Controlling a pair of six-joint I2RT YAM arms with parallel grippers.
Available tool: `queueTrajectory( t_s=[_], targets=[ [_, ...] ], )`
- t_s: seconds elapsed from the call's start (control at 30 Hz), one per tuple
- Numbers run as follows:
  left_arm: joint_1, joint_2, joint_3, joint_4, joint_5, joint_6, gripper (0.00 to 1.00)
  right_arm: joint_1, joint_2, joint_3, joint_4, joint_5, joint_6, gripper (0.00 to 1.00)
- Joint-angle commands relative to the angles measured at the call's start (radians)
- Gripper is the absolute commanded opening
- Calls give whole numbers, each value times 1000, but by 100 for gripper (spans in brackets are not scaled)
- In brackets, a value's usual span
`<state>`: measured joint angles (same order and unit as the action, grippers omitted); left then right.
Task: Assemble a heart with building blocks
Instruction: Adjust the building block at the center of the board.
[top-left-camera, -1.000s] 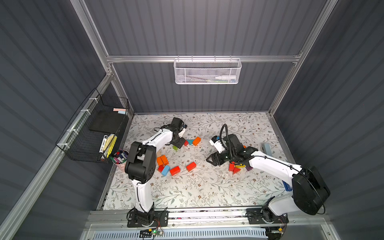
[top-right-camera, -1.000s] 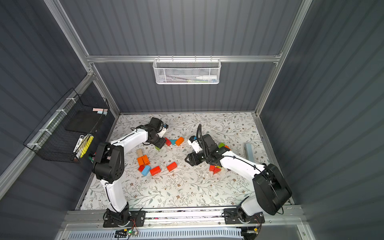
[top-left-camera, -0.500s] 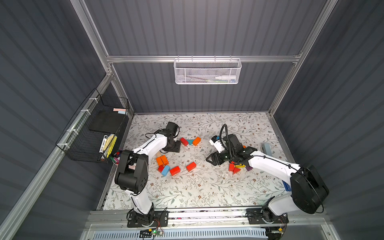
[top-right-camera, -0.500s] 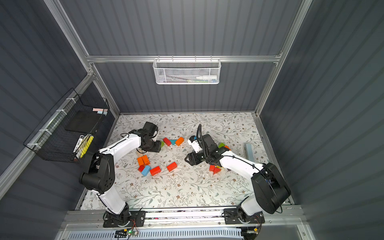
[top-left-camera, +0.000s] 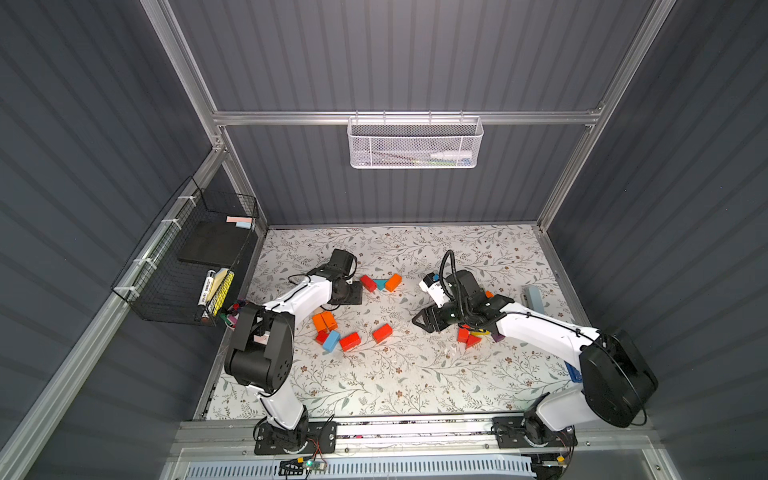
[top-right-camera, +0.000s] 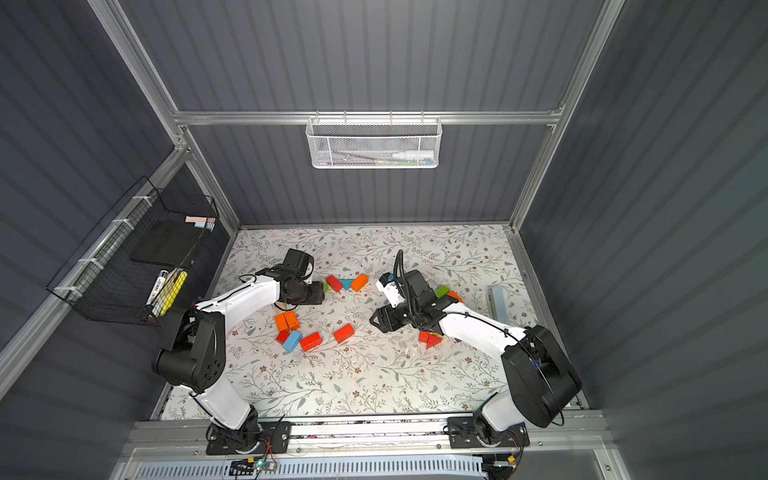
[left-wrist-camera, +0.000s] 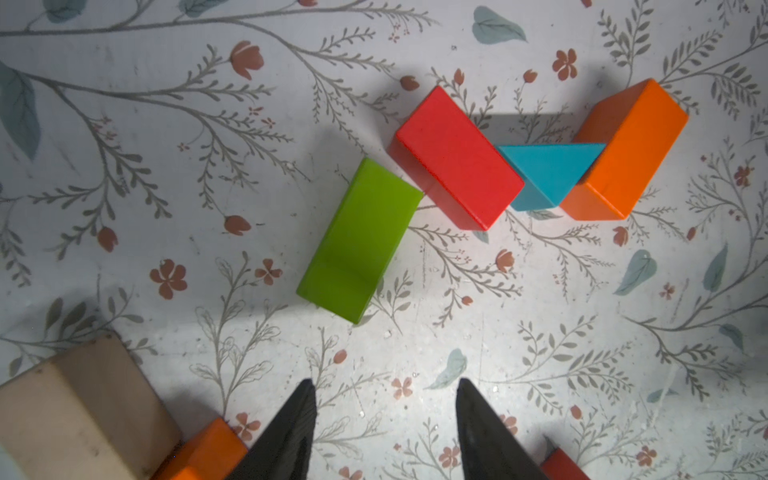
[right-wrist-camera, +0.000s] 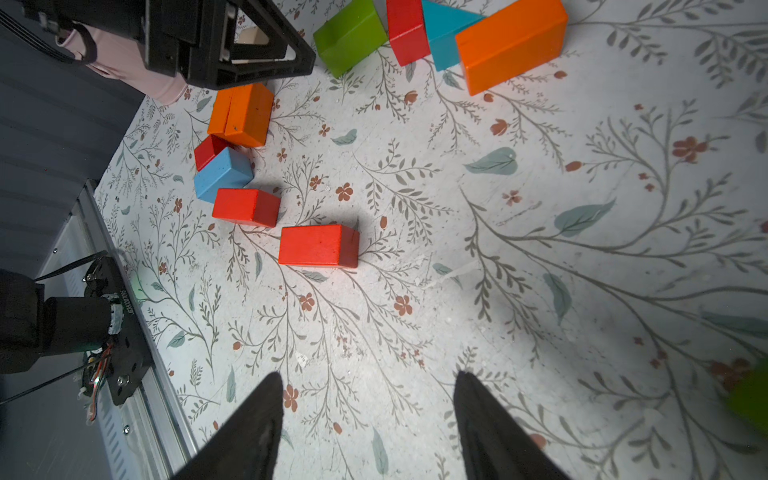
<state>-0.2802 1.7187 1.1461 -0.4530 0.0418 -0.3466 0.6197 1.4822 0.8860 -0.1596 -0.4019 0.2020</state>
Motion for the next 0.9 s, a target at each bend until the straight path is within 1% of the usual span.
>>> queueTrajectory(
  t_s=[0.0, 0.23, 0.4, 0.63, 0.87],
  targets=[
    [3, 31, -1, 29, 11, -26, 56, -4, 15, -7, 15, -14, 0, 67],
    [3, 73, 30, 2, -18, -35, 56, -4, 11, -8, 3, -2, -5, 67],
    [3, 82, 23, 45, -12, -31, 55, -3, 15, -7, 2, -6, -9, 67],
    [3, 93, 6, 106, -41, -3, 56, -3, 18, -7, 4, -8, -6, 67],
    [3, 110, 7, 120, -62, 17, 56, -5, 23, -9, 3, -6, -6, 67]
  ],
)
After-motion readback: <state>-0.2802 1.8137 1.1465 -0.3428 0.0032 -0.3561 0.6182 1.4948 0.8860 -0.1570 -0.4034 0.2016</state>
